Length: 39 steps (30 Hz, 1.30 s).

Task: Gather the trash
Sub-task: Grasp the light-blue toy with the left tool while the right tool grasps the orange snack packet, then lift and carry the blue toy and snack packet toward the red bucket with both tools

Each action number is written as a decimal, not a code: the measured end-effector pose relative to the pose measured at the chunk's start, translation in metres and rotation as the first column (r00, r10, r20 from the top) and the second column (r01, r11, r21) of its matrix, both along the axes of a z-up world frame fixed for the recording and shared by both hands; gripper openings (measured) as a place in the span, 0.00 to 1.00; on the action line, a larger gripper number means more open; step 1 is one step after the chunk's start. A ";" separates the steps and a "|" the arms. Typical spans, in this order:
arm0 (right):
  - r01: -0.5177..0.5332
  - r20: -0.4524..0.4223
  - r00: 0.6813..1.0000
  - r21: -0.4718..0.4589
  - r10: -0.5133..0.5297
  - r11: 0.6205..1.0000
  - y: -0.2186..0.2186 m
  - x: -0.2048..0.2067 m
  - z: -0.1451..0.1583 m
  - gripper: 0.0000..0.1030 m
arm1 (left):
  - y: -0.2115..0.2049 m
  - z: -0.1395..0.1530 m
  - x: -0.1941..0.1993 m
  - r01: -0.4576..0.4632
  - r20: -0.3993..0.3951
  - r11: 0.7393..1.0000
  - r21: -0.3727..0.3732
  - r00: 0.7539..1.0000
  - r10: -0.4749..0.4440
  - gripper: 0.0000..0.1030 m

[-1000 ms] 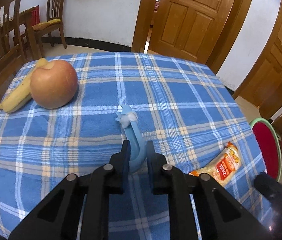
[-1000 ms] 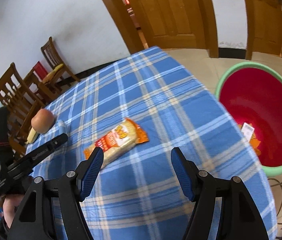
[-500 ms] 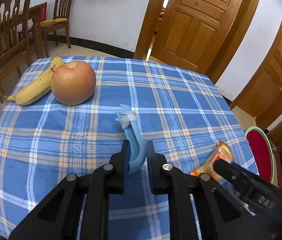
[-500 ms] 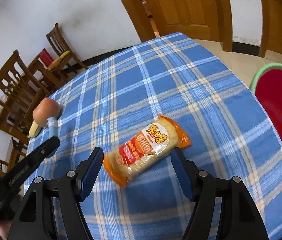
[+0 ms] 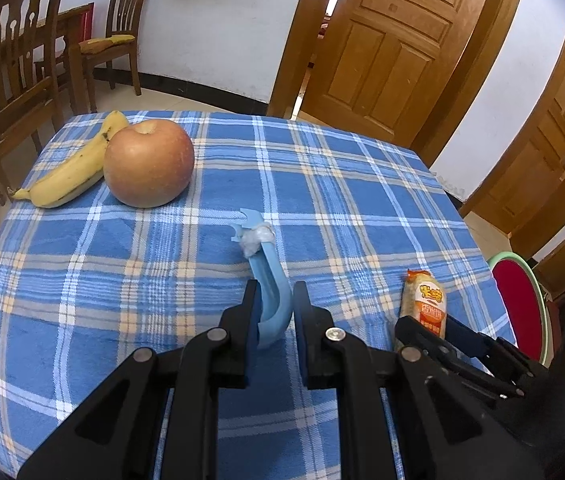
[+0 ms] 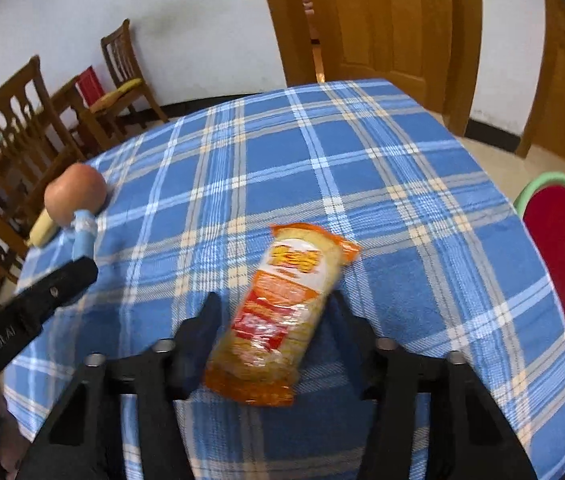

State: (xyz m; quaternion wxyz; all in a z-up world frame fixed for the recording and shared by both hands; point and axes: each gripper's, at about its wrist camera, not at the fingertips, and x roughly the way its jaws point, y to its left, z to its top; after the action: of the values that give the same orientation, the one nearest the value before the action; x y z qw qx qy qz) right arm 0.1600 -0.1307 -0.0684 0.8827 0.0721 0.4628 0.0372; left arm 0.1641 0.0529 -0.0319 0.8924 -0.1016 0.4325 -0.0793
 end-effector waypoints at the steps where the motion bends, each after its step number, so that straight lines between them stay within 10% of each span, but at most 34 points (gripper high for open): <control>1: 0.001 0.000 1.000 0.009 -0.001 1.000 -0.002 -0.001 0.000 0.45 | -0.001 0.000 0.000 0.001 0.000 1.000 0.001 1.000 -0.001 0.14; 39: 0.109 0.113 0.985 0.158 -0.127 0.981 -0.102 -0.083 0.047 0.43 | -0.083 0.025 -0.036 0.146 0.038 0.989 0.032 0.988 -0.147 0.14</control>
State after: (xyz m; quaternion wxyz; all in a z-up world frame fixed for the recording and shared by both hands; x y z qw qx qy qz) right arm 0.0769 -0.2327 -0.0218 0.9020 0.1637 0.3987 0.0241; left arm 0.1280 -0.0297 -0.0064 0.8941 -0.0547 0.4218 -0.1405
